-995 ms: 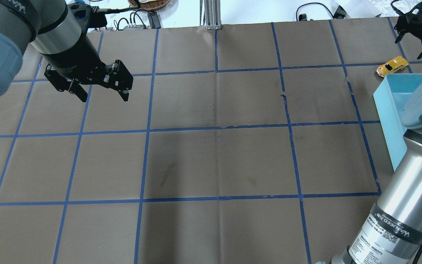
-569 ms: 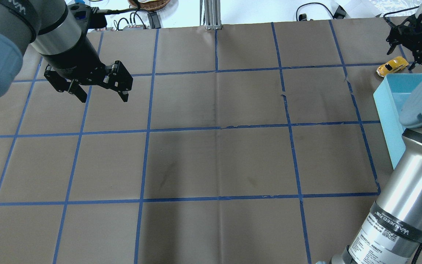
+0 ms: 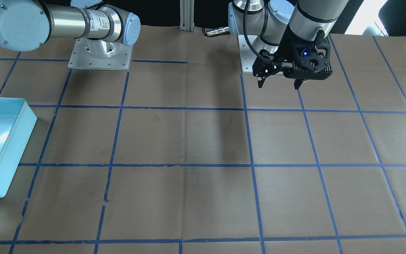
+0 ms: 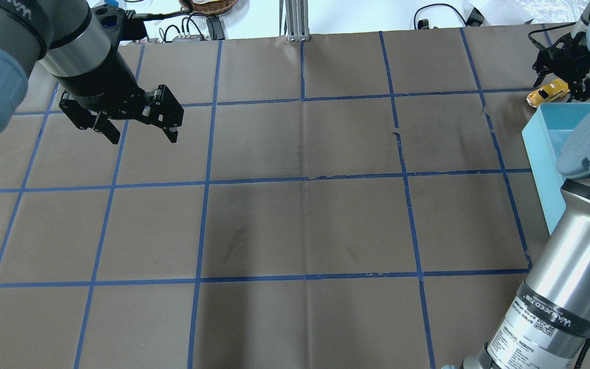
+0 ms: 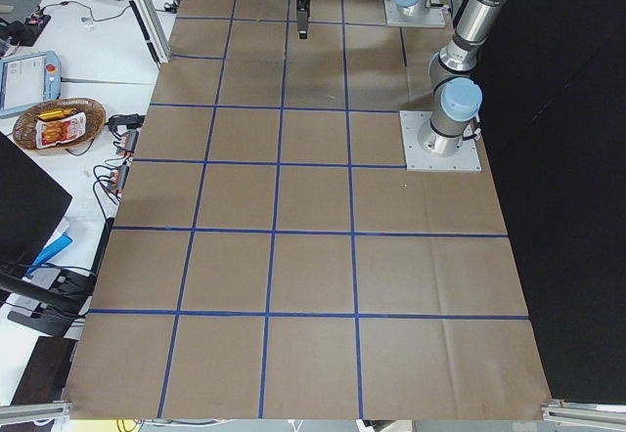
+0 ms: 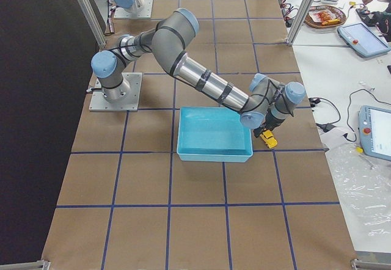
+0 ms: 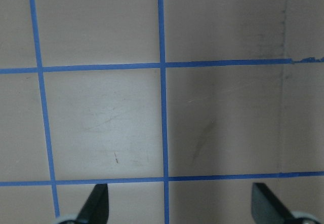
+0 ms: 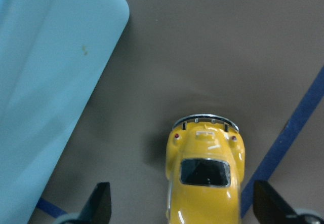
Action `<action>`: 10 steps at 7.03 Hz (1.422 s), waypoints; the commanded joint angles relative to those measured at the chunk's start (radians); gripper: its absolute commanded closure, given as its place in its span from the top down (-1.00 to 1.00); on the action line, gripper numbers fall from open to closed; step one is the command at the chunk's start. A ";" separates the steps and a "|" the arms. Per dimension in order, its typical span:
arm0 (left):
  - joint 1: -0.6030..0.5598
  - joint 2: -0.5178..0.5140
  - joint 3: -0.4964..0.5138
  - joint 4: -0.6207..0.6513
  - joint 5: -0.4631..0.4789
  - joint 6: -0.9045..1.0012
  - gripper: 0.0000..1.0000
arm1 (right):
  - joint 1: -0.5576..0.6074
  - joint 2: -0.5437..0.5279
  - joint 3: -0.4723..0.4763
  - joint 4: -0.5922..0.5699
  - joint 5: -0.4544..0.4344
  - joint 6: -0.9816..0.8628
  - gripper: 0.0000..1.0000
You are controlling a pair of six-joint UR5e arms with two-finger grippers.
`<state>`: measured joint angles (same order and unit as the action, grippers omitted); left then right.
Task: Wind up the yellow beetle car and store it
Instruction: 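Move the right gripper over the car stopped beside the blue bin, then lower and close the right gripper on the yellow car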
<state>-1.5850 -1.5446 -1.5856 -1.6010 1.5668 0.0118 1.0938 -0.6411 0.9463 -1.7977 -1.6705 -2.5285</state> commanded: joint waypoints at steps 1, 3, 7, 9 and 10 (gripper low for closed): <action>0.000 -0.002 0.001 0.004 -0.001 -0.001 1.00 | -0.002 0.004 0.002 -0.003 0.020 -0.004 0.26; 0.000 -0.002 0.001 0.004 -0.001 -0.001 1.00 | -0.009 0.004 -0.003 -0.012 0.020 -0.004 -0.37; 0.000 -0.003 0.003 0.004 -0.002 -0.001 1.00 | -0.009 -0.043 -0.078 -0.025 0.011 0.033 -0.90; 0.002 -0.002 0.003 0.004 -0.002 -0.001 1.00 | -0.009 -0.110 -0.098 0.039 0.015 0.168 -0.90; 0.002 -0.003 0.001 0.004 -0.002 -0.001 1.00 | -0.009 -0.159 -0.090 0.128 0.062 0.309 -0.90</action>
<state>-1.5833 -1.5467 -1.5838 -1.5969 1.5650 0.0107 1.0846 -0.7460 0.8542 -1.7544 -1.6454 -2.3606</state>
